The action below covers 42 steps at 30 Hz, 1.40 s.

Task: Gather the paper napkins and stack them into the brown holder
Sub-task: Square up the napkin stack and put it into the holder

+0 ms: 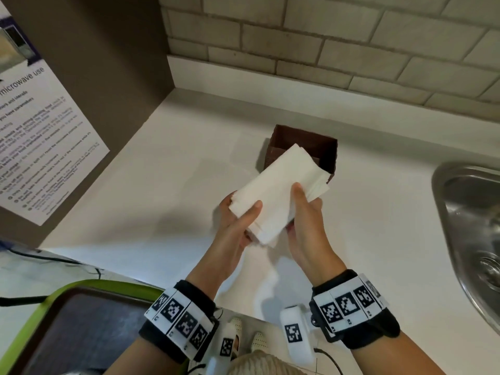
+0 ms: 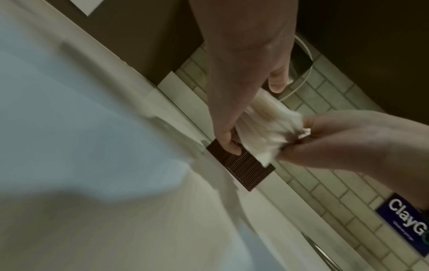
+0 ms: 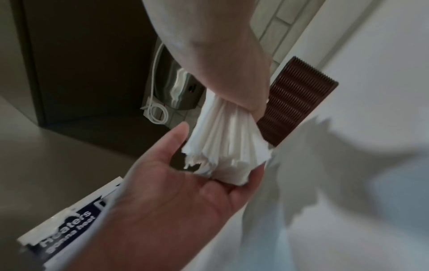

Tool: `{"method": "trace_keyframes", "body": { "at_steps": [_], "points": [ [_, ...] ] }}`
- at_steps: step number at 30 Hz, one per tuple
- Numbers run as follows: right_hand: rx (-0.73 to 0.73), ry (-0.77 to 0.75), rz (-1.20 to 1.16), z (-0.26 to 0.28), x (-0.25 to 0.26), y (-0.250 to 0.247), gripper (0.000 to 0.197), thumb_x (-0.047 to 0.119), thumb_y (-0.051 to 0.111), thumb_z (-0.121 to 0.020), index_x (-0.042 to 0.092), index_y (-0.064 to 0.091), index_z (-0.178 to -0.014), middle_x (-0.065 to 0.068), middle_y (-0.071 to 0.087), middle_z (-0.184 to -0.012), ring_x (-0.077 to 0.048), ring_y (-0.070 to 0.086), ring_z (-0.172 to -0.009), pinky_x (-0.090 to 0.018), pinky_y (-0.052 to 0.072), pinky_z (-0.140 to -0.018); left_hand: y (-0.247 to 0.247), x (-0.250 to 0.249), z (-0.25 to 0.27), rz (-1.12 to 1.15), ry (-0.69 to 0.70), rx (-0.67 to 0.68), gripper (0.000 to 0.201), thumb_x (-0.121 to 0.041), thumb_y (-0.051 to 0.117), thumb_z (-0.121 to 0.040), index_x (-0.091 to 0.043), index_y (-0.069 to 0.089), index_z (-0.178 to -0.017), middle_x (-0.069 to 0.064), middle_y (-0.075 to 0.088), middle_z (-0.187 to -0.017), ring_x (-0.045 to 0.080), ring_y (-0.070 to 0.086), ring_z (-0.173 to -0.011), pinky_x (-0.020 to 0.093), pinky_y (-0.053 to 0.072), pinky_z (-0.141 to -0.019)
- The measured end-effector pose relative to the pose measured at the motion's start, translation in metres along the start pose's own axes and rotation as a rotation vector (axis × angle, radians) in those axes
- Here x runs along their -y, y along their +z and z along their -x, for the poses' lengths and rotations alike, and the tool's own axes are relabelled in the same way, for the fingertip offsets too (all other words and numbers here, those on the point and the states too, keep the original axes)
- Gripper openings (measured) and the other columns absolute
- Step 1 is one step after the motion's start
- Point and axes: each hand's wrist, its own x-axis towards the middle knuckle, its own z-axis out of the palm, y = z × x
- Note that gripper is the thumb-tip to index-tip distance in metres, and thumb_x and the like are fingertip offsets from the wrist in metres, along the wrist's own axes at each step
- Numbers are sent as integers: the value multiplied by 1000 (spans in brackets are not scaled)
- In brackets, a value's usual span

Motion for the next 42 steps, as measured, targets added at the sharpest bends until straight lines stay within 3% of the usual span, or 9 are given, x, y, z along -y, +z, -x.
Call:
{"method": "trace_keyframes", "body": {
  "at_steps": [5, 10, 16, 22, 27, 29, 32, 37, 42],
  "points": [
    [131, 73, -50, -2, 0, -12, 58, 8, 68, -86, 12, 40, -137, -12, 63, -130, -27, 63, -117, -44, 53, -96, -2, -2, -6, -108, 143, -123, 43, -29, 77, -83, -39, 48, -114, -2, 63, -123, 21, 65, -115, 44, 59, -84],
    [75, 56, 127, -18, 42, -38, 75, 28, 80, -75, 13, 39, -136, -8, 64, -124, -29, 64, -114, -35, 56, -74, -27, -17, -8, -249, 107, 26, 56, -44, 78, -70, -52, 51, -117, 1, 53, -138, 18, 59, -122, 36, 57, -86],
    [48, -25, 571, -10, 31, -30, 60, 42, 68, -85, 30, 33, -133, 8, 51, -119, -19, 54, -116, -40, 45, -104, -4, -15, -7, -289, 7, -122, 39, -76, 43, -76, -63, 41, -113, -1, 39, -146, 19, 52, -125, 51, 47, -104],
    [-41, -105, 562, -11, 31, -40, 49, 39, 64, -89, 38, 33, -126, 2, 47, -135, -20, 55, -116, -36, 48, -93, -2, -10, 3, -307, 214, -183, 15, -26, 39, -105, -26, 25, -110, -6, 50, -94, 9, 50, -88, 32, 42, -86],
    [-20, -195, 525, -6, 23, -39, 43, 33, 61, -93, 40, 30, -121, -5, 49, -136, -22, 57, -116, -37, 48, -99, 7, -5, 11, -376, 255, -111, 27, -38, 26, -106, -22, 48, -101, -6, 57, -99, 2, 57, -92, 15, 47, -82],
    [-7, -248, 520, -4, 21, -38, 42, 28, 59, -95, 38, 28, -122, -5, 50, -133, -20, 58, -112, -33, 49, -95, 11, -7, 11, -391, 280, -102, 22, -36, 33, -105, -24, 50, -98, -9, 58, -97, -12, 57, -82, 6, 46, -74],
    [21, -305, 527, -2, 20, -37, 42, 23, 55, -97, 38, 25, -122, -3, 55, -124, -17, 61, -103, -36, 51, -94, 14, -10, 9, -404, 312, -104, 13, -29, 44, -103, -28, 49, -91, -9, 57, -93, -13, 56, -75, 6, 44, -70],
    [50, -383, 593, -5, 20, -45, 34, 18, 47, -100, 32, 23, -120, 12, 50, -104, 14, 57, -76, -5, 45, -67, 9, -9, 7, -336, 320, -112, 15, -15, 45, -103, -24, 34, -101, -13, 41, -101, -27, 47, -80, -2, 38, -74],
    [56, -438, 620, -11, 17, -49, 28, 17, 42, -101, 33, 24, -116, -3, 45, -114, -2, 51, -72, -5, 43, -60, 7, -5, 4, -439, 337, -180, 27, -3, 41, -99, -28, 45, -88, -12, 48, -89, -9, 44, -72, 6, 37, -67]
  ]
}}
